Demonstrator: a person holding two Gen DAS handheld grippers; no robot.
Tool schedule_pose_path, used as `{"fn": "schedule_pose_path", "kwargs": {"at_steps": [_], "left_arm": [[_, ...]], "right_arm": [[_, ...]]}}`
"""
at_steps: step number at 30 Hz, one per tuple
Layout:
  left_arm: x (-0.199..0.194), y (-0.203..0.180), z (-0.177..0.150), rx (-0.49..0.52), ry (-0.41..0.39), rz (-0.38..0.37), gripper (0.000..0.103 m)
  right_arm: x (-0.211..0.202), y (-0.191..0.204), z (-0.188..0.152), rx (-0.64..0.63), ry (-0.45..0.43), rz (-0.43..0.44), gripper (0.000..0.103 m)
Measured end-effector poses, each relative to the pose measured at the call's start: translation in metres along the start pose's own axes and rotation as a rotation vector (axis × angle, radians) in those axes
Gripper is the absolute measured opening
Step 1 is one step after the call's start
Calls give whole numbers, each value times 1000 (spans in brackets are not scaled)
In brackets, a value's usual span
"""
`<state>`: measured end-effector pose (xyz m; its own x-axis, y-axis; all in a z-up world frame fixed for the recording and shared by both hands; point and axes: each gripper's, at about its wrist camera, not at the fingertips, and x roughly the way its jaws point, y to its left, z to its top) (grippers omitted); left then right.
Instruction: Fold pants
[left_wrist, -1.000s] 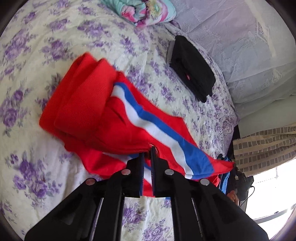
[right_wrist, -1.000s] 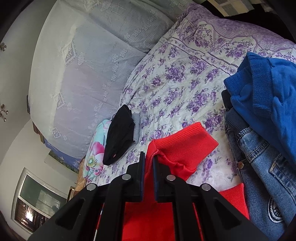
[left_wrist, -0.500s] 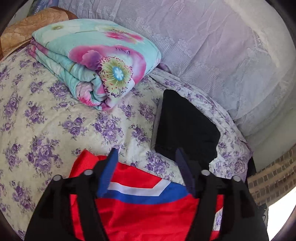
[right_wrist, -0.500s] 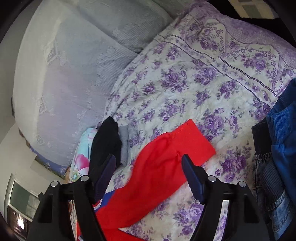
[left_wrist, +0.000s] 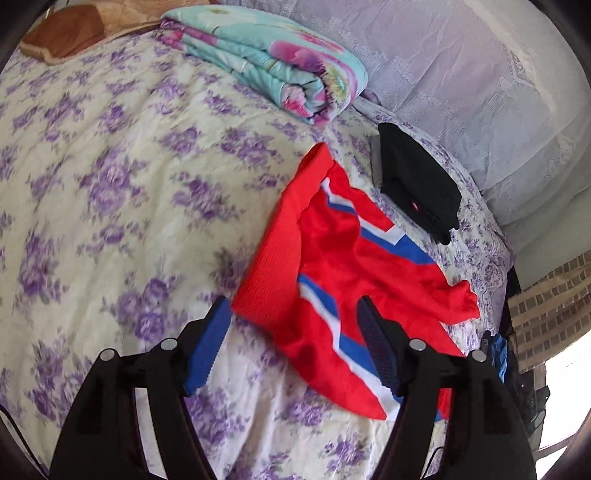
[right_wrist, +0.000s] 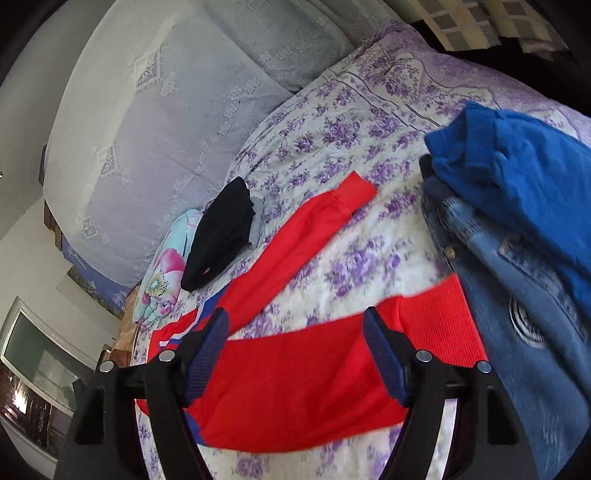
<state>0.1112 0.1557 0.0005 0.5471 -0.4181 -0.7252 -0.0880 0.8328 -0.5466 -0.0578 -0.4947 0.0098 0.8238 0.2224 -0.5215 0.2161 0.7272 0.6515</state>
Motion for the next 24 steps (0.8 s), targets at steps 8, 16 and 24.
{"fn": "schedule_pose_path", "kwargs": {"at_steps": [8, 16, 24], "left_arm": [[42, 5, -16, -62, 77, -103, 68], [61, -4, -4, -95, 27, -64, 59], [46, 12, -3, -106, 43, -100, 11]], "right_arm": [[-38, -35, -54, 121, 20, -31, 75], [-20, -60, -61, 206, 40, -22, 75], [26, -73, -29, 235, 40, -28, 27]]}}
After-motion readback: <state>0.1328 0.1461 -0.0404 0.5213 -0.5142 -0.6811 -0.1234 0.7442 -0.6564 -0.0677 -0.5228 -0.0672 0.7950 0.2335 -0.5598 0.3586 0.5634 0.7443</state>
